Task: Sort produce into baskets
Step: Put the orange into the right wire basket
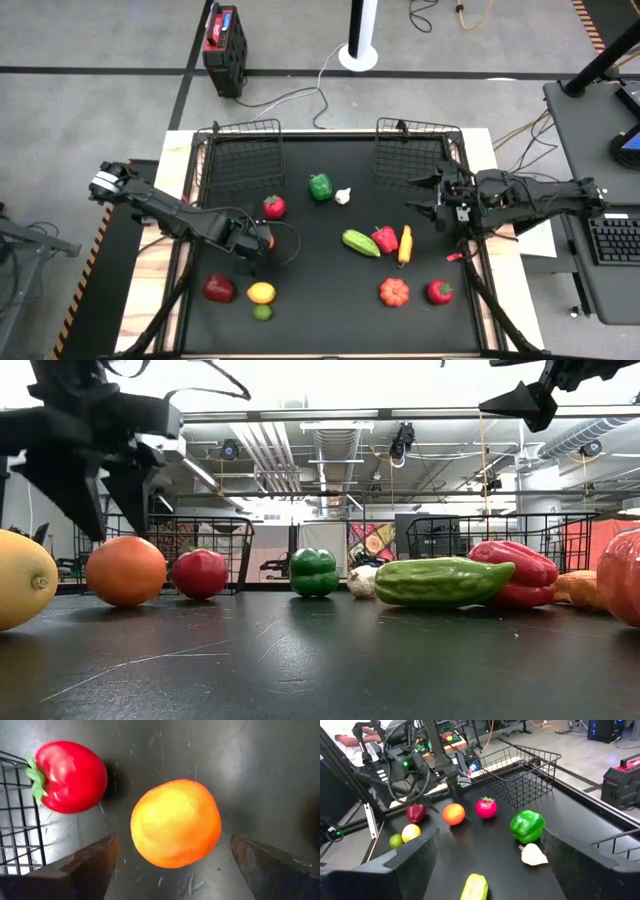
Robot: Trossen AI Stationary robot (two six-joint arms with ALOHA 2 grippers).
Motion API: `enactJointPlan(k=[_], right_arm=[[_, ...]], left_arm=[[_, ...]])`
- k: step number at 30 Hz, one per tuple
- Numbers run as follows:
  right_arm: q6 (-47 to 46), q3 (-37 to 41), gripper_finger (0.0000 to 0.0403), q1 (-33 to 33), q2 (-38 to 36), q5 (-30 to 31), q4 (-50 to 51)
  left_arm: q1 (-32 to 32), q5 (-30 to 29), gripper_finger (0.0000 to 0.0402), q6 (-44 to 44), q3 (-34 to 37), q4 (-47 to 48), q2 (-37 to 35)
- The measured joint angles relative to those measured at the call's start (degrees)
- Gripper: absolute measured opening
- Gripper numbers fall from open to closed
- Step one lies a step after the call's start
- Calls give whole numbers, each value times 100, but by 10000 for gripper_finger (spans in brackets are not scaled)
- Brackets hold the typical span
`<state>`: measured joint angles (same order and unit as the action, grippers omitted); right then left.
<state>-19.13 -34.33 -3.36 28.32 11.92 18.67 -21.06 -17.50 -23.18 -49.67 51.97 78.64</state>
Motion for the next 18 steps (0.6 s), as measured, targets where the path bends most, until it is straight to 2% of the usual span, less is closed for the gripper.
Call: enactJointPlan(k=[11,18], right_arm=[[-100,2,341,0,0,-8,58],[-101,3,341,0,0,-33,58]], left_arm=[[17,-55,362,-41,712,-1212,93],[17,-233,324,-273,846,-1451,124]])
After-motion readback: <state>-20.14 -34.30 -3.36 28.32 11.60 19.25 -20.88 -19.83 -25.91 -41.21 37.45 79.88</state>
